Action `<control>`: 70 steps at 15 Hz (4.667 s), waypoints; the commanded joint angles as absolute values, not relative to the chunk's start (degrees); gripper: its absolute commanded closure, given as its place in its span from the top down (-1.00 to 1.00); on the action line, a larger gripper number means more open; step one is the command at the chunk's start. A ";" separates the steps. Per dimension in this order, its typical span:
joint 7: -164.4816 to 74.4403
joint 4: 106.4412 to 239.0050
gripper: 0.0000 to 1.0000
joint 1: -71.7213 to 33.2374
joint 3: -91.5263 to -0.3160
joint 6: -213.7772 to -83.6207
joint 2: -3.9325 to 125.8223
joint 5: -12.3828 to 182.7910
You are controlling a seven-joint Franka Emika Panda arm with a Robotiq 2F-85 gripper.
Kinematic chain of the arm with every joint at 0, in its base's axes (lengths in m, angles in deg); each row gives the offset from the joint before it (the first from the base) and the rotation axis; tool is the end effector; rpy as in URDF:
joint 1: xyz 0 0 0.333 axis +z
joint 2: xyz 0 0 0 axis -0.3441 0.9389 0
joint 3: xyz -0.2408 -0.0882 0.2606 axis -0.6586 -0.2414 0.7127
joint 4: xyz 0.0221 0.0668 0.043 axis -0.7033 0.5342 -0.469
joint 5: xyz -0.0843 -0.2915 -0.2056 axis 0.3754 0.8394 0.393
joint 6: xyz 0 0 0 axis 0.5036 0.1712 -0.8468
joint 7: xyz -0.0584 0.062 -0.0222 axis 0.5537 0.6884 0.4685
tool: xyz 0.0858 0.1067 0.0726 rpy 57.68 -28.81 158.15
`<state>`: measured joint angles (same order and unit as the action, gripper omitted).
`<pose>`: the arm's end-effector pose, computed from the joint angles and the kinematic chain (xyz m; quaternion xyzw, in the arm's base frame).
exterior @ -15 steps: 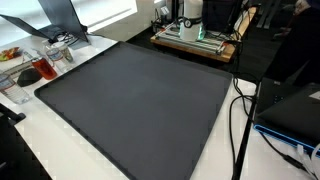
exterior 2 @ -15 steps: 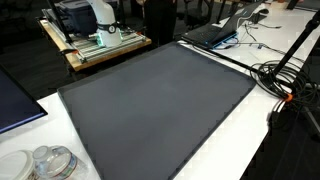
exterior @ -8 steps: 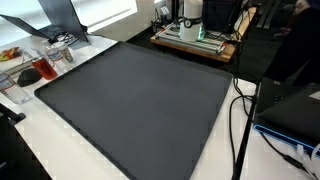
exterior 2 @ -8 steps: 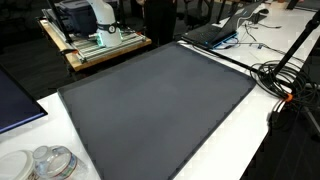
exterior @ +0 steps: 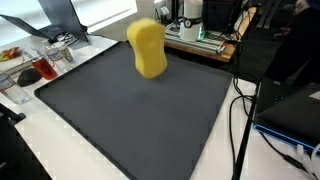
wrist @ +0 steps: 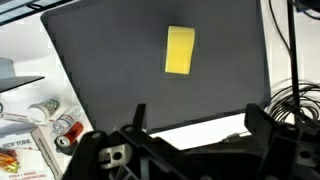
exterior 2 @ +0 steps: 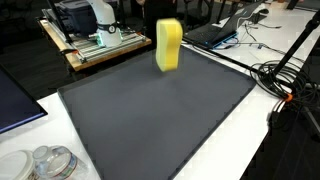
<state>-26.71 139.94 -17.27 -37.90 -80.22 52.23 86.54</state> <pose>0.5112 0.0445 0.7413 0.9876 -0.1539 -0.0031 0.0313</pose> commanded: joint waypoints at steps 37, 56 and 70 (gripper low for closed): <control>3.39 204.35 1.00 -8.07 -36.32 -134.98 45.81 108.88; 15.13 191.28 1.00 0.79 -29.77 -112.92 62.54 117.33; -19.38 209.41 1.00 -10.79 -33.02 -129.99 41.55 95.29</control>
